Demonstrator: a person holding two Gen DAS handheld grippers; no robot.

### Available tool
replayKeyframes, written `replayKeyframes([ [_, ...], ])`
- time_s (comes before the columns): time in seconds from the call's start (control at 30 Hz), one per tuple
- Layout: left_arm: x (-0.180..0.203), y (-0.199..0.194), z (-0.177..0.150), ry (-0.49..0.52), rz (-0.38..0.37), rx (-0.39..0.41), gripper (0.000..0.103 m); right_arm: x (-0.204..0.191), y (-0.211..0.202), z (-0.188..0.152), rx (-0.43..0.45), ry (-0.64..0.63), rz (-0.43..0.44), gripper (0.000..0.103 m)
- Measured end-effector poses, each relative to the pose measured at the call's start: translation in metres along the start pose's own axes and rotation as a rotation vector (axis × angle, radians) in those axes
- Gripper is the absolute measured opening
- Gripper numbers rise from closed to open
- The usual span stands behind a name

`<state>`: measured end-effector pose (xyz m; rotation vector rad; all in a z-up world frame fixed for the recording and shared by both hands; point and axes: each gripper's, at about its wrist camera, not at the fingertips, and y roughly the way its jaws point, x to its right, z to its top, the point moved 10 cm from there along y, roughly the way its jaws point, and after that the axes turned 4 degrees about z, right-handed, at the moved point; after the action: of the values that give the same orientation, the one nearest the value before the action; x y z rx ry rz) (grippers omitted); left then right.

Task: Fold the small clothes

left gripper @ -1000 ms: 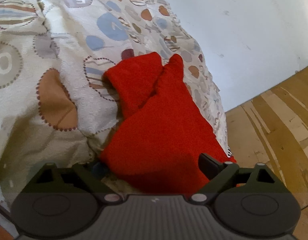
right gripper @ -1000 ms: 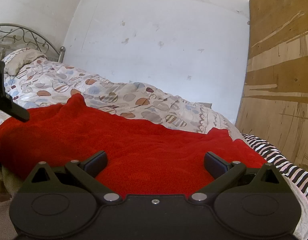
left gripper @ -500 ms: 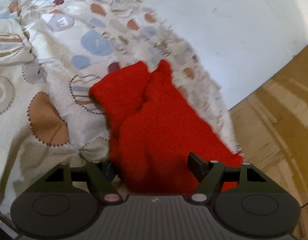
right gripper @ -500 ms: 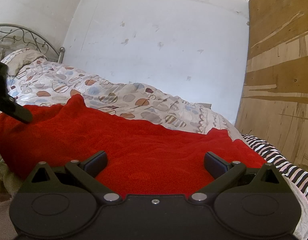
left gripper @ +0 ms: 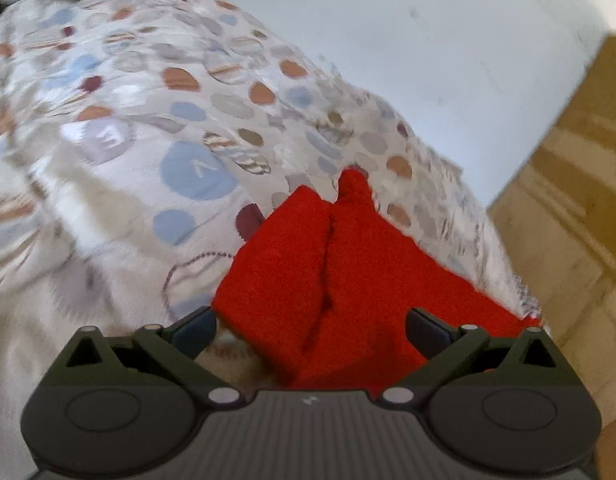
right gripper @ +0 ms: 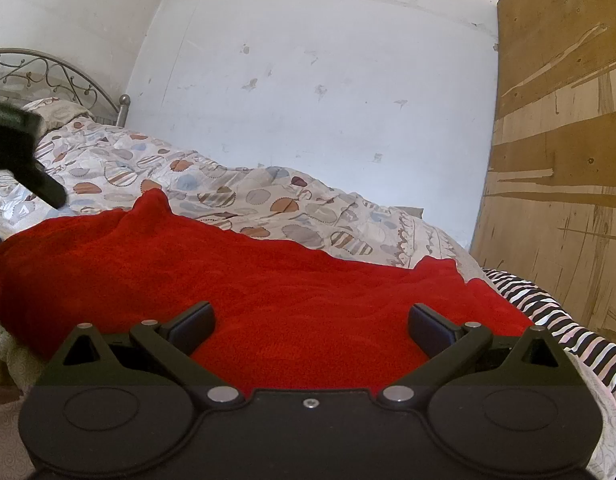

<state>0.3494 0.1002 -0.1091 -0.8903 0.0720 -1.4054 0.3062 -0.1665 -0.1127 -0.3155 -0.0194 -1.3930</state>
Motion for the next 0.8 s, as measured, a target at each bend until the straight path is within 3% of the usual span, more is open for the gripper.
replayKeyframes([
  [0.07,-0.004,0.016,0.002,0.027,0.022,-0.037,0.102,0.0,0.0,0.001,0.001,-0.001,0.0,0.103],
  [0.23,-0.006,0.031,-0.003,0.09,-0.037,-0.081,0.102,0.0,-0.001,0.003,0.004,-0.001,-0.002,0.103],
  [0.4,-0.009,0.024,-0.003,0.082,-0.041,-0.074,0.078,0.0,-0.002,0.004,0.006,-0.002,-0.004,0.103],
  [0.53,0.003,0.018,-0.003,0.11,-0.04,-0.071,0.045,-0.001,-0.003,0.005,0.016,-0.013,-0.017,0.103],
  [0.63,0.014,0.016,0.0,0.159,-0.019,-0.037,0.035,-0.003,-0.004,0.005,0.028,-0.029,-0.041,0.103],
  [0.8,0.028,0.004,0.017,0.134,-0.043,-0.03,0.021,0.001,0.0,0.007,-0.023,0.017,-0.017,0.103],
])
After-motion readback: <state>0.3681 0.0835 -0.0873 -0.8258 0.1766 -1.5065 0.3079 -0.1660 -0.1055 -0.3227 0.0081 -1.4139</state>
